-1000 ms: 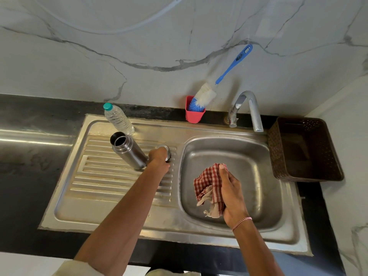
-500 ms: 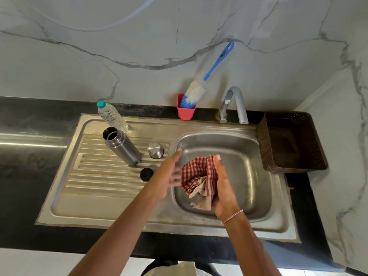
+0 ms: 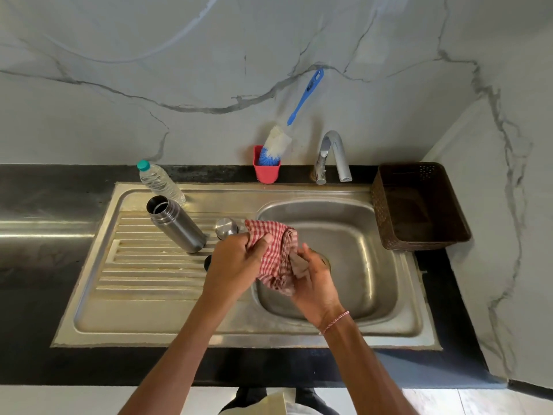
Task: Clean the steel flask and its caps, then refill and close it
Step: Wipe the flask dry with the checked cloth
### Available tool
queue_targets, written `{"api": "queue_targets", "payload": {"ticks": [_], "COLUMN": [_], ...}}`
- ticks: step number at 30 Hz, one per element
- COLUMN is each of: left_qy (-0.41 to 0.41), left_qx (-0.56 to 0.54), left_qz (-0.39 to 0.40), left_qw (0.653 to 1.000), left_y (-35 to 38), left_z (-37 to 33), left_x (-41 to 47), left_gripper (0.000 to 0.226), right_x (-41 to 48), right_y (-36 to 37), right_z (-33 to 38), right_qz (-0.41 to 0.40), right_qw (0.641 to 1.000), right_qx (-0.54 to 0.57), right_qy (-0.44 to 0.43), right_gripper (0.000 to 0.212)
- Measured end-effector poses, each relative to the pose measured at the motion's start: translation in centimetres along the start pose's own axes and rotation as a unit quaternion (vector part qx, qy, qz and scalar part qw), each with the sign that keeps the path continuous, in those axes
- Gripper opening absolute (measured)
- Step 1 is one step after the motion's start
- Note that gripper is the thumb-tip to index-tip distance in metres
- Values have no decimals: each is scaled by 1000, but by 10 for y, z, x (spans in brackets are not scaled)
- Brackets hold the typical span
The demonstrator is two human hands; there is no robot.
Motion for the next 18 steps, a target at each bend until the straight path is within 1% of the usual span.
{"api": "queue_targets", "payload": {"ticks": [2,5,9,12,14,16,18], "left_qy": [33,50,62,39,19,-7,-51], "left_qx": [43,50,57,38,26,1,-59], "left_qz": [-1,-3,3,-6,-3,-1,-15], "left_qw": [999,998,996,998,999,1000,997], "left_y": [-6,-11,-15,-22,-28,-33,-34], "left_z": [-6,-12,-16,-6,2,12,24], "left_x": [3,2,-1,-1,-2,-5,-10], "left_gripper": [40,36,34,34,29,18,11], "right_x": [2,6,8,6,3,-1,-7], "right_y": [-6,-13,-19,-30,-43,-51,-55], "right_z": [-4,-7,-6,-7,-3,3,10], "right_qz": [-19,-38,-68,-98,-121,-121,-117], "right_qw": [999,995,990,990,990,990,989], "right_qx": [-44,-91,-126,-102,-74,-64,-83], "right_qy": [11,0,-15,-7,-19,-32,-45], "right_gripper": [56,61,54,40,32,31,34]}}
Point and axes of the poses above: each hand's wrist, its own x-axis towards the middle knuckle, its own y-axis out of the palm, z = x × y, the point moved 7 cm from there along x, towards the middle knuckle, and after that the axes turned 15 degrees about y, right-handed, at the moved point
